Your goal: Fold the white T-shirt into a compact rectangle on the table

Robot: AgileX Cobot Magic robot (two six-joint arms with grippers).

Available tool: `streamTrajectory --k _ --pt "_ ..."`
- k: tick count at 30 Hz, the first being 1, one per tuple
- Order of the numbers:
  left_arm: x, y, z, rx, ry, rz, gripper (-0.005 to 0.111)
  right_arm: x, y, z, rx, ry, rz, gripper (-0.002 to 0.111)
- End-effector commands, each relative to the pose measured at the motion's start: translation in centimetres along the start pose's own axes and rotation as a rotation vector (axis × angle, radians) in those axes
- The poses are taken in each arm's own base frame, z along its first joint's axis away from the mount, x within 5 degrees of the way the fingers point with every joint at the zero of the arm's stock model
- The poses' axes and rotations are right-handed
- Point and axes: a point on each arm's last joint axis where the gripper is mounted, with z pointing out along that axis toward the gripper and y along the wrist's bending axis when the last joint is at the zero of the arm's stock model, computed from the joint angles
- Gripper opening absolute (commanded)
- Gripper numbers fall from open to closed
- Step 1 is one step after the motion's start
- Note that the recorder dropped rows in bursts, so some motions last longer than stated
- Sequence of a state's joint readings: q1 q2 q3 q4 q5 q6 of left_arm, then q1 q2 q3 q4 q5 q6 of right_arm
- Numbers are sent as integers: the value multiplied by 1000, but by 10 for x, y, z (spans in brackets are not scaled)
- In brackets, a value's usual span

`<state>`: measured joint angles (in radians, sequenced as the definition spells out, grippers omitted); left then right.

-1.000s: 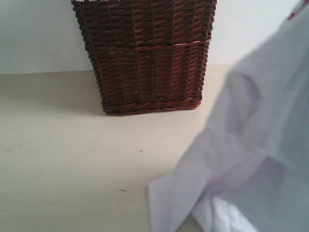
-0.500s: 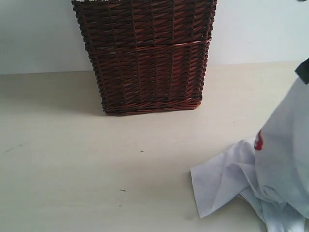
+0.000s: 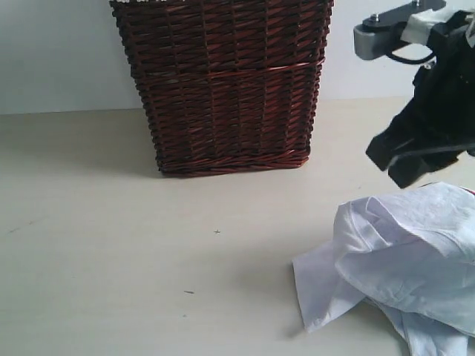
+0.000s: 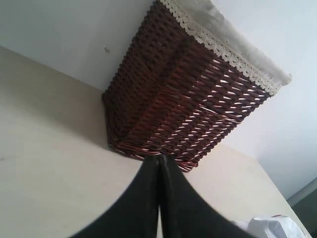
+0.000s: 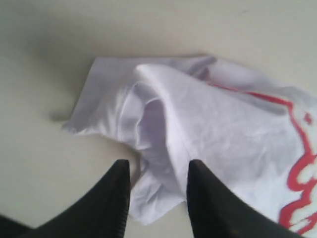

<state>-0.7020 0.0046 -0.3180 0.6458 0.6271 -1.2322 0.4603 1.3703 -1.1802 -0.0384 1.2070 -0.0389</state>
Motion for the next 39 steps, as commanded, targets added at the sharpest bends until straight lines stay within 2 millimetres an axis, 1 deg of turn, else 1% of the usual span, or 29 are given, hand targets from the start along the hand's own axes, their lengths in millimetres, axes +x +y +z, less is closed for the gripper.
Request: streamTrajectory --k 1,3,5,7,8,10,11,12,13,15,16,19,22,24,26,27,28,29,30,31,32,33,34,35,37,39 --pt "0 1 0 -5 -2 8 1 41 30 10 -43 77 -90 35" --pt "0 1 0 -5 -2 8 1 60 25 29 116 147 -98 39" --pt "0 1 0 -5 -2 8 1 78 14 52 289 230 -109 49" --pt "0 1 0 -5 -2 8 1 89 10 72 359 316 -111 56" --pt "0 1 0 -5 -2 8 1 91 8 81 389 339 -101 57" --pt "0 1 0 -5 -2 8 1 84 6 96 450 318 -59 53" --pt "0 1 0 -5 -2 8 1 78 3 100 492 303 -48 49" --pt "0 1 0 -5 -2 8 1 72 1 102 536 303 -42 42" --pt "0 1 0 -5 -2 8 1 66 0 102 565 315 -46 32" --pt "0 1 0 -5 -2 8 1 51 -1 99 602 314 -77 8" --pt "0 1 0 -5 -2 8 1 45 -2 98 614 300 -98 0" --pt "0 1 0 -5 -2 8 1 25 -7 85 659 218 -106 0" --pt "0 1 0 -5 -2 8 1 10 -22 72 703 171 -88 0" --pt "0 1 0 -5 -2 8 1 4 -44 63 735 158 -21 0" --pt "0 1 0 -5 -2 8 1 4 -70 56 741 173 75 0" --pt "0 1 0 -5 -2 8 1 6 -83 53 721 184 139 0" --pt "0 1 0 -5 -2 8 1 7 -85 51 680 190 170 0" --pt "0 1 0 -5 -2 8 1 10 -81 50 580 206 190 0" --pt "0 1 0 -5 -2 8 1 10 -70 48 430 188 167 0" --pt "0 1 0 -5 -2 8 1 10 -58 47 295 158 101 2" --pt "0 1 0 -7 -3 8 1 10 -43 46 148 121 38 6" --pt "0 1 0 -7 -3 8 1 13 -30 44 66 102 -5 12" --pt "0 1 0 -7 -3 8 1 17 -25 43 67 103 -18 20" --pt "0 1 0 -7 -3 8 1 25 -24 44 114 128 -28 28" --pt "0 1 0 -7 -3 8 1 43 -32 51 294 183 -13 45" --pt "0 1 0 -7 -3 8 1 54 -38 60 409 201 21 54"
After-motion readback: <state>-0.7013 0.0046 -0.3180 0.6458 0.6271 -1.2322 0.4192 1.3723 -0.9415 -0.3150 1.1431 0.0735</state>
